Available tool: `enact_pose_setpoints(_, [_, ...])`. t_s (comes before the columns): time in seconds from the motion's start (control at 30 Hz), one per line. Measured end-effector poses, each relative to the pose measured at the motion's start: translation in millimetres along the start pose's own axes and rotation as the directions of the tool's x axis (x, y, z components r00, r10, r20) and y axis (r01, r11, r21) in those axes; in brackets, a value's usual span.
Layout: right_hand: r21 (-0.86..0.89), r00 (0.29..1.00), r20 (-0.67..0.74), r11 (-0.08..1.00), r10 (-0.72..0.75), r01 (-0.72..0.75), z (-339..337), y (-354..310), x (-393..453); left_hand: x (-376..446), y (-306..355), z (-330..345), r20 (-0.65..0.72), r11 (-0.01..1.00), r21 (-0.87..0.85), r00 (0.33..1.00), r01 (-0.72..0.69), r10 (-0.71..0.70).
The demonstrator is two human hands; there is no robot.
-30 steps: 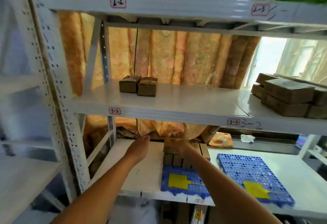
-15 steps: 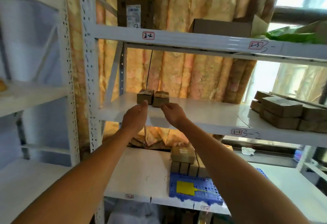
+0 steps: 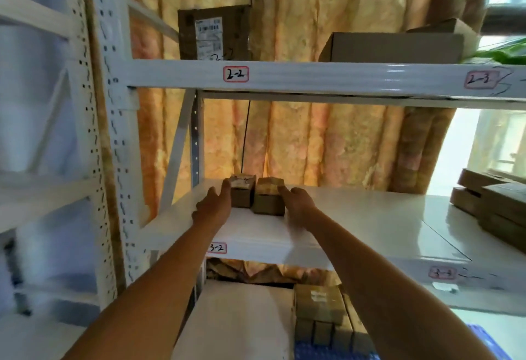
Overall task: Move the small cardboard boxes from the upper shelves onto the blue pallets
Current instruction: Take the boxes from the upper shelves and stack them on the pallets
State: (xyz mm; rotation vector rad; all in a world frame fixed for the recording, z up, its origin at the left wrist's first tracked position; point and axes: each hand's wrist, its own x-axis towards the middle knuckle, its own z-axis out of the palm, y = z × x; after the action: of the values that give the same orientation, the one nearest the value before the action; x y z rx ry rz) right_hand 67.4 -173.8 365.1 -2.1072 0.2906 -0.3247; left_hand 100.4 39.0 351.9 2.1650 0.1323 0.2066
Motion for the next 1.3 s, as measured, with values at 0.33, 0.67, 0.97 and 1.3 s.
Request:
enact_pose_setpoints(0.33, [0.088,0.996,-0.007,0.992,-0.086,0.086,23.9,5.2,32.9,37.7,-5.5,21.4,-0.035,0.994,0.079,0.996,-0.080,0.083])
enact_pose_setpoints(0.67, [0.640,0.974,0.073,0.759,-0.215,0.119,-9.3,9.5,-51.3,-15.2,-7.0,-6.3,0.131,0.879,-0.472,0.980,-0.069,0.148])
enact_pose_setpoints(0.97, [0.459,0.960,-0.089,0.845,-0.264,0.275,5.5,25.3,-187.8,-177.0,-89.1,-16.8,-0.179,0.771,-0.521,0.930,-0.367,0.321])
enact_pose_setpoints(1.3, [0.099,0.981,0.163,0.991,-0.105,0.090,44.8,158.8,-280.7,-292.7,-214.1,54.0,0.033,0.888,-0.457,0.997,-0.045,0.067])
